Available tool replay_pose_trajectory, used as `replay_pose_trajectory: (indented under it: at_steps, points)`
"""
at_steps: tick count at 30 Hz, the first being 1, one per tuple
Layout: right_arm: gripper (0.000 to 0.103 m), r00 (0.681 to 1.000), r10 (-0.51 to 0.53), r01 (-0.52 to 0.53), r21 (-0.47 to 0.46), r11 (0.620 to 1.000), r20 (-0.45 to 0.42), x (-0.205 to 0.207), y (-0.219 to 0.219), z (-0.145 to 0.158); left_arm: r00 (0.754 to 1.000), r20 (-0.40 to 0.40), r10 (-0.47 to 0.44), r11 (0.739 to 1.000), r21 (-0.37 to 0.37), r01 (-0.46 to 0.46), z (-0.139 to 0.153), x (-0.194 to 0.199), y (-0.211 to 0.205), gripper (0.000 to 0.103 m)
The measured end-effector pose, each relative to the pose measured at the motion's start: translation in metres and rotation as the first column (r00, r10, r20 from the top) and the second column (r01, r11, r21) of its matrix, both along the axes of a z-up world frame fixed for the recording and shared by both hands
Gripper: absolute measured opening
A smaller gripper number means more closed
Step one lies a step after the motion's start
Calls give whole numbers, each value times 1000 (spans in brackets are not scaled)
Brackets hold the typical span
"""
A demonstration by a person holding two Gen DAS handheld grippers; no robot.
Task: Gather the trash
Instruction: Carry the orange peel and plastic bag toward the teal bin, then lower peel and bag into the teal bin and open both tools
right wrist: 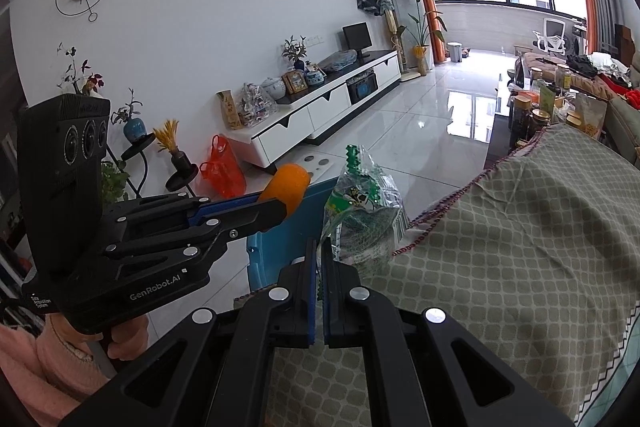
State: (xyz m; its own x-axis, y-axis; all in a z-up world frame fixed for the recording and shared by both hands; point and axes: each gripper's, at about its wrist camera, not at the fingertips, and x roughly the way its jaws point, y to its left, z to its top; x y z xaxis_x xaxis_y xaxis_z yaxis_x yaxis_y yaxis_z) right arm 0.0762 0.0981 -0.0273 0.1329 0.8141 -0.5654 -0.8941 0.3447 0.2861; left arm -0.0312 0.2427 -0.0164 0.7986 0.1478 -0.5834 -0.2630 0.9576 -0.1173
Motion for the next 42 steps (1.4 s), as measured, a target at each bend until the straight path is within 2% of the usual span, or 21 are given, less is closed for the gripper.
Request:
replay_pose_trajectory:
  at_steps: [42]
  points:
    - [3,997,71,-70,-63,996,21,-3,41,-6,992,-49,118,993,11,-118,-19,9,30,14]
